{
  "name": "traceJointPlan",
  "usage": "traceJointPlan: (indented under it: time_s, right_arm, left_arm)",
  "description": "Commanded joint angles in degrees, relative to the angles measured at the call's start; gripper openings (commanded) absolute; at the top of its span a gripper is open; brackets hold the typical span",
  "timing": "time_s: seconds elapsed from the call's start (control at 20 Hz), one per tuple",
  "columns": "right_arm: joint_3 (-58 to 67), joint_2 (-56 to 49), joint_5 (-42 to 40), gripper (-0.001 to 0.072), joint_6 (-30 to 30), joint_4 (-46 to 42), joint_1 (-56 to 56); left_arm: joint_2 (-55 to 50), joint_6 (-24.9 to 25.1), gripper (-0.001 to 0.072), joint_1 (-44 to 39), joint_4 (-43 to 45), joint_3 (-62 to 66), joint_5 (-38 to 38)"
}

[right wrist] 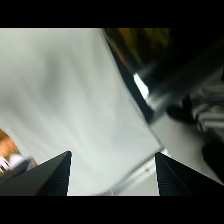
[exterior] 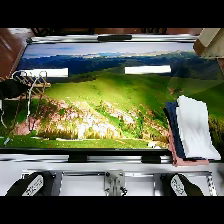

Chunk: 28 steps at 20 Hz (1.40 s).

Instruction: Fold the shirts.

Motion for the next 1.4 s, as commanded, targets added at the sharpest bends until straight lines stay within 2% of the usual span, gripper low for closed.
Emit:
traceJointPlan:
  time_s: [0.0, 0.1, 0.15, 0.2, 0.25, 0.3, 0.35, 0.45, 0.5, 0.6, 0.75, 1.05, 1.35]
  right_arm:
    - [11.13, 0.02, -15.04, 0.0624, 2.93, 16.0, 4.9]
    - [11.34, -0.55, -19.32, 0.0624, 5.79, 15.63, 17.94]
    - [11.23, -1.86, -18.88, 0.0624, 7.74, 10.75, 26.38]
    - [10.38, -3.8, -17.2, 0.0625, 10.58, 3.3, 36.2]
    - [8.83, -6.03, -14.97, 0.0624, 13.51, -3.65, 44.68]
    - [6.56, -8.85, -13.22, 0.0625, 16.17, -8.55, 51.71]
    - [3.98, -11.76, -12.68, 0.0625, 18.34, -7.89, 55.67]
    - [-0.87, -16.63, -13.16, 0.0626, 19.04, 3.41, 57.05]
    - [-3.34, -18.05, -14.32, 0.0626, 19.04, 7.45, 57.05]
    - [-8.26, -18.45, -17.86, 0.0626, 21.0, 10.08, 57.09]
    - [-11.08, -18.4, -19.65, 0.0626, 20.79, 9.57, 57.07]
    - [-11.08, -18.43, -20.02, 0.0626, 20.94, 9.55, 57.05]
    - [-11.08, -18.43, -20.02, 0.0625, 20.94, 9.53, 57.05]
  left_arm:
    - [-1.77, -6.71, 0.0032, -8.61, 18.16, 0.85, -0.22]
    - [-3.78, -15.1, 0.0032, -18.38, 35.67, 1.95, -2.27]
    - [-5.27, -19.71, 0.0033, -23.15, 42.86, 2.32, -4.37]
    - [-6.8, -22.88, 0.0071, -26.91, 45.79, 2.36, -5.81]
    - [-8.22, -24.17, 0.0296, -29.38, 45.44, 2.34, -6.71]
    - [-9.86, -26.01, 0.0629, -31.71, 45.05, 2.34, -8.5]
    - [-11.43, -26.69, 0.0707, -33.31, 45.03, 2.32, -10.75]
    - [-12.87, -26.82, 0.0707, -34.84, 44.92, 0.46, -12.98]
    - [-12.37, -28.3, 0.0707, -34.97, 43.98, -1.64, -11.41]
    - [-9.66, -29.64, 0.0707, -34.97, 38.42, -8.04, -6.12]
    - [-6.05, -30.86, 0.0706, -34.93, 34.53, -15.32, -0.17]
    - [-6.14, -30.95, 0.0706, -34.8, 34.62, -15.13, 3.17]
    - [-6.14, -30.95, 0.0706, -34.8, 34.64, -15.13, 3.1]
